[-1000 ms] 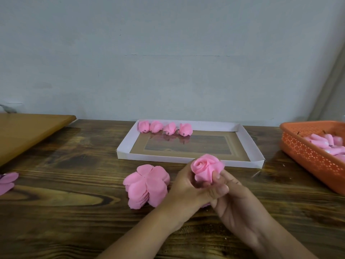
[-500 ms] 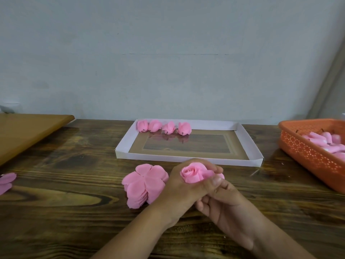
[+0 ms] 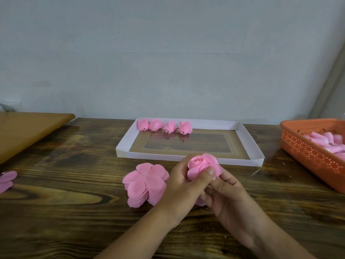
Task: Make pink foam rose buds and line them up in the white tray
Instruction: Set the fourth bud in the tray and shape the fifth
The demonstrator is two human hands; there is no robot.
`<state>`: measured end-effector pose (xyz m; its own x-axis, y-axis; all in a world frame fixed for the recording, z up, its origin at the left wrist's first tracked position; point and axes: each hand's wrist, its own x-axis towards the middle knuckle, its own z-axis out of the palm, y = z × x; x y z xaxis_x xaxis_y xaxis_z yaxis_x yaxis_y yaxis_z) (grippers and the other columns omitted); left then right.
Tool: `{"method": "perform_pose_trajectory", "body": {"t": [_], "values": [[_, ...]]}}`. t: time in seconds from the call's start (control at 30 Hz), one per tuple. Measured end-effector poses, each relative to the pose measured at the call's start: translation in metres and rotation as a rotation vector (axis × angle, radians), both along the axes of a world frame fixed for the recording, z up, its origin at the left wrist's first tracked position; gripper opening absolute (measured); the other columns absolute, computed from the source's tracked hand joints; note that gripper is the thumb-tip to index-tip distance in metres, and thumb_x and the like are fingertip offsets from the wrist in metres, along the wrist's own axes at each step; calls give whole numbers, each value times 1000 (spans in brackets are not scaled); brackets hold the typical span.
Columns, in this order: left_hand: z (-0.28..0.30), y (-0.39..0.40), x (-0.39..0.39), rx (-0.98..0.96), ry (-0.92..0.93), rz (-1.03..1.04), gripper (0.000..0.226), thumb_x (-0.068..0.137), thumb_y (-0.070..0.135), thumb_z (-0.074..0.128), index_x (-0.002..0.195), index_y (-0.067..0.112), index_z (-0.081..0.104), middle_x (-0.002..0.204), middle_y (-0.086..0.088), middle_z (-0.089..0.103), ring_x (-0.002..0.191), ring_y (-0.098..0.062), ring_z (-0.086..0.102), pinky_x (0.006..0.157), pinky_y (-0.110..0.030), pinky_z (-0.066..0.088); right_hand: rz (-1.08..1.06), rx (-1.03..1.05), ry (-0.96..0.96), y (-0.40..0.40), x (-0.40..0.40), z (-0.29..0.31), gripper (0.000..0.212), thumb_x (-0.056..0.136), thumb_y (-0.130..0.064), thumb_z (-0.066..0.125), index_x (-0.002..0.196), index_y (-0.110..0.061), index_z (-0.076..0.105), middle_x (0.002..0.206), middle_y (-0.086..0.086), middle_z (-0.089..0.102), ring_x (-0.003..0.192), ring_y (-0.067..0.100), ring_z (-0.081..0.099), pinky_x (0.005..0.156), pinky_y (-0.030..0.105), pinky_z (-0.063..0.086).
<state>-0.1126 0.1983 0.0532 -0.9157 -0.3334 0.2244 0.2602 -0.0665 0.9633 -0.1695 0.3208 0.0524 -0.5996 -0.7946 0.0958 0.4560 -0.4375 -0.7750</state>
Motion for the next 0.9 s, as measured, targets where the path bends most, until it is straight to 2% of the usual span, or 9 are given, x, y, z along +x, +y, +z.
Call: {"method": "perform_pose_trajectory", "body": {"t": [0.13, 0.27, 0.33, 0.4, 0.53, 0.6, 0.67, 0.8, 0.9], "values": [[0, 1, 0, -16, -15, -1, 31, 83, 44, 74, 112, 33, 74, 113, -2, 76, 106, -22, 74, 85, -42, 63, -39, 61, 95, -2, 4, 1, 44, 82, -18, 80, 122, -2, 68, 118, 23, 70, 98, 25, 72, 74, 29, 58], [2, 0, 0, 60, -9, 7, 36, 81, 43, 74, 110, 22, 77, 110, -8, 77, 105, -27, 74, 83, -38, 63, -11, 70, 103, -1, 4, 1, 44, 83, -14, 77, 125, -3, 67, 127, 24, 66, 113, 31, 67, 89, 35, 58], [5, -2, 1, 105, -16, -3, 36, 83, 45, 70, 108, 20, 76, 112, -8, 77, 106, -30, 73, 79, -38, 63, 26, 82, 67, 0, 1, 2, 45, 84, -12, 73, 127, -2, 65, 125, 27, 65, 105, 29, 69, 92, 36, 58], [9, -3, 3, 141, -31, -32, 34, 84, 48, 66, 103, 22, 77, 111, -8, 77, 103, -31, 74, 68, -37, 61, 52, 117, 37, 2, -2, 5, 45, 82, -14, 70, 124, 1, 66, 111, 26, 69, 91, 24, 72, 86, 32, 59], [14, -4, 5, 128, -15, -96, 41, 81, 54, 65, 100, 20, 77, 99, -18, 74, 69, -35, 61, 52, -29, 54, 76, 283, 80, 3, -4, 9, 30, 80, -30, 69, 92, -3, 77, 85, 15, 71, 63, 13, 63, 59, 23, 56], [14, -3, 6, 116, -12, -152, 43, 84, 55, 64, 102, 19, 77, 85, -22, 64, 50, -24, 52, 46, -29, 54, 139, 309, 88, 4, -3, 11, 28, 82, -34, 67, 86, -9, 76, 77, 10, 70, 56, 11, 58, 53, 21, 50], [15, -3, 7, 128, -6, -185, 41, 83, 55, 64, 99, 20, 77, 81, -20, 65, 41, -18, 48, 46, -31, 54, 198, 312, 90, 6, -3, 12, 29, 86, -36, 65, 86, -9, 76, 72, 8, 68, 52, 11, 55, 50, 21, 46], [17, -3, 8, 133, -12, -182, 34, 81, 55, 62, 91, 26, 77, 101, -6, 77, 76, -36, 54, 66, -44, 49, 269, 257, 67, 8, -4, 10, 22, 85, -27, 73, 91, -6, 77, 71, 7, 67, 51, 9, 55, 50, 19, 46], [19, -3, 10, 120, -20, -202, 33, 84, 53, 62, 93, 25, 78, 103, -7, 77, 66, -36, 50, 50, -31, 48, 221, 249, 106, 7, -2, 6, 18, 82, -23, 76, 87, -5, 78, 70, 8, 65, 52, 9, 54, 51, 19, 44]]}}
